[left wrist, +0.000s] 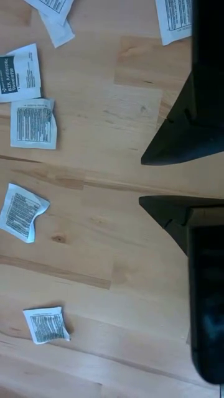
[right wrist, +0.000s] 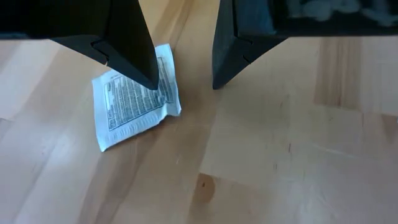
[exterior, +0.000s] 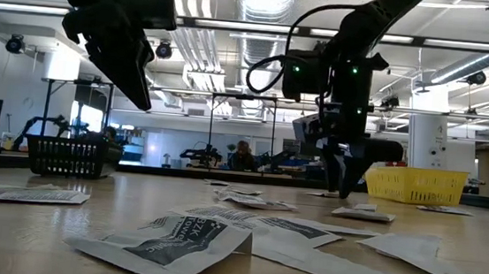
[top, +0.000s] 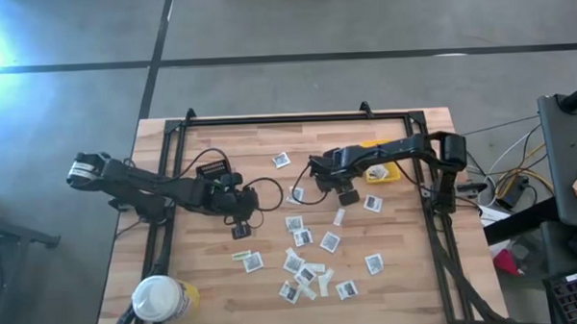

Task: Pick & Place First Aid Supplies
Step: Put the black pad into the yellow bin

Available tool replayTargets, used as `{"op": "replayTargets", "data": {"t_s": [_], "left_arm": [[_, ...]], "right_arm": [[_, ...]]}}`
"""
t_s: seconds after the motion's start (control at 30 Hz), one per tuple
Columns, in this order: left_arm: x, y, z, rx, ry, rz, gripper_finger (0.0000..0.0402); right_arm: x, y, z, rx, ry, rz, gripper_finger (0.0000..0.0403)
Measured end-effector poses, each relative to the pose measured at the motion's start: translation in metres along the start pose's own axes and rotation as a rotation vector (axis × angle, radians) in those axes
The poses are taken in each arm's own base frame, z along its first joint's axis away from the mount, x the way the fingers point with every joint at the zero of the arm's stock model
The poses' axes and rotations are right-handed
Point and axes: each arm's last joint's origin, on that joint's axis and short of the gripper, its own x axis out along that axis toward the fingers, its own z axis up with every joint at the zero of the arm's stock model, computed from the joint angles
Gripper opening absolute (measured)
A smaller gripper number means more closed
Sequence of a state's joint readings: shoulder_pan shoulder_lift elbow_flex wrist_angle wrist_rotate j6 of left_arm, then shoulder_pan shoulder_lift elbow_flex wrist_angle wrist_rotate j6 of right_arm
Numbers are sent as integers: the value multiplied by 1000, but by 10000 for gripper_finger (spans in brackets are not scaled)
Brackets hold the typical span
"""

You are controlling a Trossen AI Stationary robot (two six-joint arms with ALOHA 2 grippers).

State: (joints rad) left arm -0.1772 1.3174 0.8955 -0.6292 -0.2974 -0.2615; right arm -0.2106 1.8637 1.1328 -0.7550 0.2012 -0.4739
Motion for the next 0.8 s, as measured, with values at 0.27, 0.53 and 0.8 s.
{"op": "replayTargets", "data": {"t_s": [0.27,0.53,0.8], "left_arm": [[0,0,0,0,0,0,83],[0,0,1,-2,-10,6,83],[0,0,1,-2,-10,6,83]], "right_arm": [[6,-1,-3,29,-15,-12,146],[10,-9,-9,59,-26,0,121],[13,-18,-12,140,-50,6,115]]}}
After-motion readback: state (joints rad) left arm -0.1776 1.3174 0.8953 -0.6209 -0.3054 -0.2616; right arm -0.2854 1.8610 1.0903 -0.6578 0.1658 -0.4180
